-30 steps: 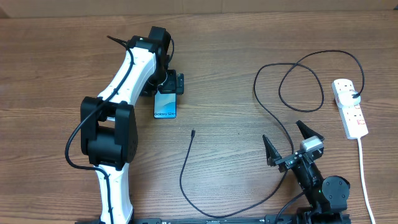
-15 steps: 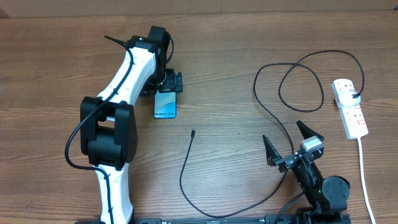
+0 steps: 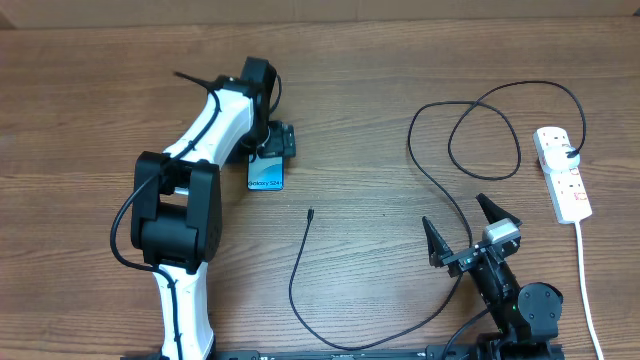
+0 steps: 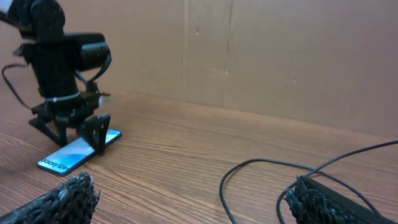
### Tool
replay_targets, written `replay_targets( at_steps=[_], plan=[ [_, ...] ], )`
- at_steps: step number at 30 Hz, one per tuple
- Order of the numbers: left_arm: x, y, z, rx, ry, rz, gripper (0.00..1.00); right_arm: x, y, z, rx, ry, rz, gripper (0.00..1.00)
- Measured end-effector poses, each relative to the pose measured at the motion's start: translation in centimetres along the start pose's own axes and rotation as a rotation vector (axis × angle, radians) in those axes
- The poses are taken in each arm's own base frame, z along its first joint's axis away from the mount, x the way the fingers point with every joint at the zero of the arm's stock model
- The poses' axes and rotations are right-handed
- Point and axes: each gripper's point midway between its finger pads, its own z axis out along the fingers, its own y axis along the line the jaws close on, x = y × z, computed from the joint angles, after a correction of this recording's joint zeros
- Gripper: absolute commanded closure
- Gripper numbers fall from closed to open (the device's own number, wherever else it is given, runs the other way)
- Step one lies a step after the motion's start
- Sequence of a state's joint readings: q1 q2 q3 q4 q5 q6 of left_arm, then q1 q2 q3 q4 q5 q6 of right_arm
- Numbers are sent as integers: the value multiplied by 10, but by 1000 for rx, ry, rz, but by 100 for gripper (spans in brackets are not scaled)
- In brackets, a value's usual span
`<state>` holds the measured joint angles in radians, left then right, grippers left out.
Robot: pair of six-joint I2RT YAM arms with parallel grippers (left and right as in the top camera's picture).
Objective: Plug charger to phone and switch on socket
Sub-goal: 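Grasp the phone's top edge with the left gripper and tilt it up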
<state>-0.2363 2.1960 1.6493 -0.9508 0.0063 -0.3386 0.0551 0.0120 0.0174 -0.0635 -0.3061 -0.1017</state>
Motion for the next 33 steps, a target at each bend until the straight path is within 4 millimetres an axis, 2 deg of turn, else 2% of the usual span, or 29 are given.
replay_targets(
  at_steps=[1,8,15,20,22,23,26,33],
  plan=[
    [3,3,5,-13,2,-1,0,0,0,0,0,0,0,0],
    [3,5,6,-19,-17,-8,18,0,0,0,0,1,0,0],
    [10,7,5,-27,10,-13,20,0,0,0,0,0,0,0],
    [27,10,4,-35,81,-64,18,0,0,0,0,0,0,0],
    [34,11,4,-39,110,-75,9,0,0,0,0,0,0,0],
    [38,12,3,-42,125,-80,0,0,0,0,0,1,0,0],
    [42,14,3,-49,143,-99,0,0,0,0,0,1,0,0],
    [38,11,4,-32,122,-101,0,0,0,0,0,0,0,0]
  ],
)
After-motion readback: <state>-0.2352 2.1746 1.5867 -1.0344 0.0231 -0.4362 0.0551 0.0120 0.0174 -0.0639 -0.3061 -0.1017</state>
